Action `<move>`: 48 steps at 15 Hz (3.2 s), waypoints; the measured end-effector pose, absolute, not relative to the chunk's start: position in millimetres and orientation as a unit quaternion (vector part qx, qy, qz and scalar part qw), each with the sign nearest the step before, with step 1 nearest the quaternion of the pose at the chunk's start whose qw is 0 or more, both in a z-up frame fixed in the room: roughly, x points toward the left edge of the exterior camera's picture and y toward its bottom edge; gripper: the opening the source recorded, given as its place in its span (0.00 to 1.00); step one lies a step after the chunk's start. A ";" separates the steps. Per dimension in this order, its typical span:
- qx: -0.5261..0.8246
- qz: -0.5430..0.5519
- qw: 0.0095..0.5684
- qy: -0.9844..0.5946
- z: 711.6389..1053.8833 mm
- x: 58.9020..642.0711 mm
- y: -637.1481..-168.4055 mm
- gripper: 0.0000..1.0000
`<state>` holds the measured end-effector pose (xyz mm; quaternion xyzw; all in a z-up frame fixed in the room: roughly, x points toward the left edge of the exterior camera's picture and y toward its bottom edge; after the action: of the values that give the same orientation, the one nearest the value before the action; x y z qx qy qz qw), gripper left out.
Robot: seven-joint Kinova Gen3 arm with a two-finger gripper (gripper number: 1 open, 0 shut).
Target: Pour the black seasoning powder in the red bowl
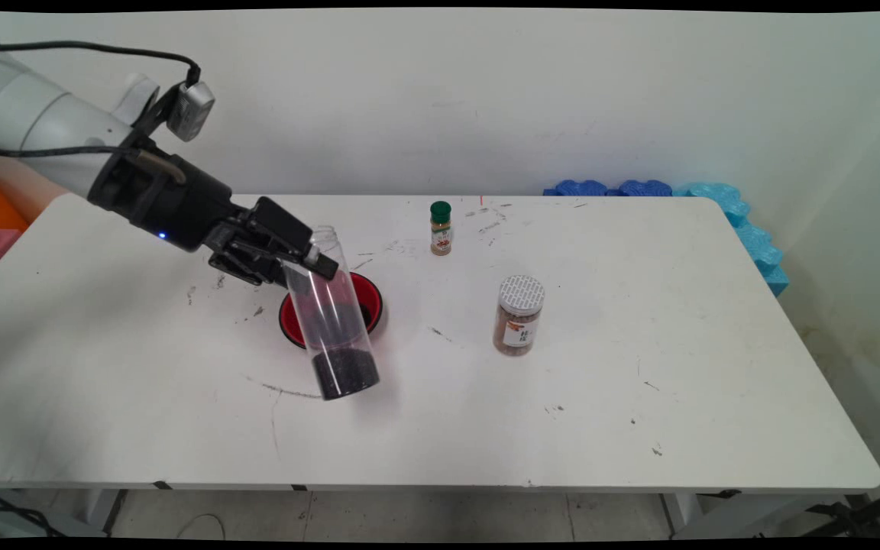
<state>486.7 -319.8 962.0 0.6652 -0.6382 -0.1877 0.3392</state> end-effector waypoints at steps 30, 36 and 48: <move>0.837 -0.338 0.290 -0.318 952.6 480.4 -337.1 0.00; 0.848 -0.353 0.290 -0.267 951.6 482.8 -340.7 0.00; 0.869 -0.386 0.277 -0.137 945.8 485.5 -343.2 0.00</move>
<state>485.5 -343.2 945.8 0.8692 -0.1373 -0.3857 0.2773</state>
